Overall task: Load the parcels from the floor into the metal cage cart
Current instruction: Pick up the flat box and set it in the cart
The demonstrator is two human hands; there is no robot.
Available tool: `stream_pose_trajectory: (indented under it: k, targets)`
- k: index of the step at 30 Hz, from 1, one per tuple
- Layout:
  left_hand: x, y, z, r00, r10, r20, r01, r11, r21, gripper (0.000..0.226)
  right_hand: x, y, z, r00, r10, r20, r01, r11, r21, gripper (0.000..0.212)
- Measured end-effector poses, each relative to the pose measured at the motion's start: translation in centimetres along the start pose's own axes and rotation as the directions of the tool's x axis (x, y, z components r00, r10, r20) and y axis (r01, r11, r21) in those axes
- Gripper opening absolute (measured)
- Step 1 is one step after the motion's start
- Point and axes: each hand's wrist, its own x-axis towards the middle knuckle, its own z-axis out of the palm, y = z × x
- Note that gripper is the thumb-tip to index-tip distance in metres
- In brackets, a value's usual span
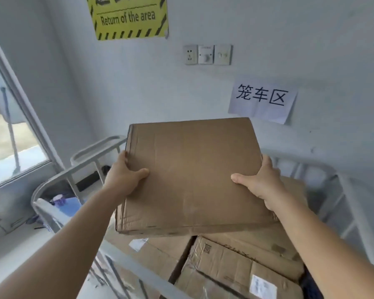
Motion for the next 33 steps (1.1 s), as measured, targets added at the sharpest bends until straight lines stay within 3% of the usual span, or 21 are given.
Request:
stream_pose_trajectory:
  k: [5, 11, 15, 17, 26, 30, 33]
  targets:
    - [0.7, -0.8, 9.1, 0.978, -0.063, 0.199, 0.046, 0.995, 0.086, 0.09, 1.7, 8.4, -2.1, 0.979, 0.204, 0.032, -0.203, 0.979, -0.034, 0.123]
    - [0.0, -3.6, 18.0, 0.914, -0.163, 0.372, 0.096, 0.977, 0.192, 0.095, 2.4, 16.6, -3.1, 0.914, 0.4, 0.063, -0.383, 0.904, -0.19, 0.121]
    - [-0.5, -5.1, 21.5, 0.888, -0.183, 0.422, 0.109, 0.975, 0.194, 0.088, 2.5, 19.3, -3.4, 0.894, 0.445, 0.053, -0.418, 0.871, -0.258, 0.096]
    - [-0.6, -5.5, 22.4, 0.893, -0.168, 0.417, 0.104, 0.979, 0.173, 0.083, 2.3, 20.3, -3.4, 0.889, 0.454, 0.063, -0.42, 0.862, -0.284, 0.088]
    - [-1.0, -6.0, 22.3, 0.921, -0.085, 0.379, 0.023, 0.986, 0.166, 0.082, 0.8, 21.8, -2.4, 0.874, 0.479, 0.089, -0.443, 0.857, -0.263, 0.099]
    - [-1.7, -6.5, 21.4, 0.912, -0.066, 0.404, -0.009, 0.983, 0.181, 0.084, -1.2, 21.7, -2.8, 0.867, 0.489, 0.096, -0.457, 0.857, -0.239, 0.089]
    - [-2.6, -7.6, 21.0, 0.89, -0.087, 0.448, 0.012, 0.986, 0.168, 0.087, -3.5, 22.0, -3.2, 0.844, 0.527, 0.099, -0.492, 0.834, -0.251, 0.094]
